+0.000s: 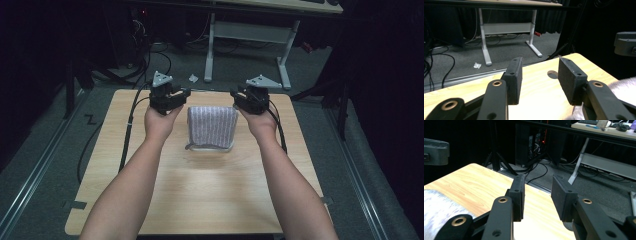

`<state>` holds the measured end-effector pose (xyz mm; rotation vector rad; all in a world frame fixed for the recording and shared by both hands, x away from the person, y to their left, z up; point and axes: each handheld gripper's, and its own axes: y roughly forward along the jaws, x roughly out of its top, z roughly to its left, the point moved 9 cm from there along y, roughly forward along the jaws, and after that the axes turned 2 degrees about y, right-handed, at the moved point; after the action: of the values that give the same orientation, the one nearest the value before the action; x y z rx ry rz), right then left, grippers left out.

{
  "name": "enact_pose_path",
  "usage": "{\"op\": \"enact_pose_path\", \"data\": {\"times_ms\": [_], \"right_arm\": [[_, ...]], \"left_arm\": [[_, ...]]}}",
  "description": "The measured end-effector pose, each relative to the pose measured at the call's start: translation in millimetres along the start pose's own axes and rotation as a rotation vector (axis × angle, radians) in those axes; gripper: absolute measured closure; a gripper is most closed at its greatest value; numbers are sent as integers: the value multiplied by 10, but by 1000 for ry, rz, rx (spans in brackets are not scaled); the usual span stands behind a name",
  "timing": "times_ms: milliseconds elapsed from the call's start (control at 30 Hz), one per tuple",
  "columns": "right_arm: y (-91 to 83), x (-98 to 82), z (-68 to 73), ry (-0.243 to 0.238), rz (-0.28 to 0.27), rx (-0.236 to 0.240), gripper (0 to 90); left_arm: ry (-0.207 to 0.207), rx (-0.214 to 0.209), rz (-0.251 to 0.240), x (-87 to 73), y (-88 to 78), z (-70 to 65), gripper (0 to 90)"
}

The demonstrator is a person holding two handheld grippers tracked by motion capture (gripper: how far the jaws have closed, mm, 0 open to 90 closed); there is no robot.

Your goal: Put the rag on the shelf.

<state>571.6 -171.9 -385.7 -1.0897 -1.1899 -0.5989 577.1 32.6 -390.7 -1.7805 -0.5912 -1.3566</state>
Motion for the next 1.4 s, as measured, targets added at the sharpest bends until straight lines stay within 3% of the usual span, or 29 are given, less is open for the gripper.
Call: {"op": "enact_pose_path", "data": {"times_ms": [233,333,633,800,833,933,1000,1067,1133,1167,1200,1300,1400], "right_arm": [[-195,-76,30,-6,-4,9,604],[-312,-168,56,-12,2,12,566],[-530,-479,95,8,-1,34,529],[-656,-644,111,-14,-5,38,503],[-673,-736,123,-20,30,46,485],[-696,-814,132,-32,22,40,482],[-699,-936,156,-38,54,43,474],[-694,-1016,167,-32,70,47,465],[-686,-1068,182,-29,91,53,463],[-684,-1170,209,-37,97,45,467],[-682,-1231,225,-35,115,47,465],[-698,-1364,277,-45,139,52,457],[-798,-1639,480,-36,160,90,448]], "left_arm": [[26,14,-6,-98,-214,-11,529],[63,77,21,-199,-306,-14,511],[96,68,38,-543,-540,-107,491],[69,15,50,-724,-617,-156,482],[66,9,57,-772,-624,-160,478],[56,-4,78,-910,-632,-164,475],[51,-15,95,-993,-621,-164,472],[29,-68,125,-1100,-586,-191,475],[30,-98,187,-1271,-538,-209,473],[48,-97,238,-1456,-516,-229,468],[48,-97,238,-1456,-516,-229,465],[42,-120,266,-1707,-572,-297,460],[31,-144,270,-1951,-737,-372,451]]}}
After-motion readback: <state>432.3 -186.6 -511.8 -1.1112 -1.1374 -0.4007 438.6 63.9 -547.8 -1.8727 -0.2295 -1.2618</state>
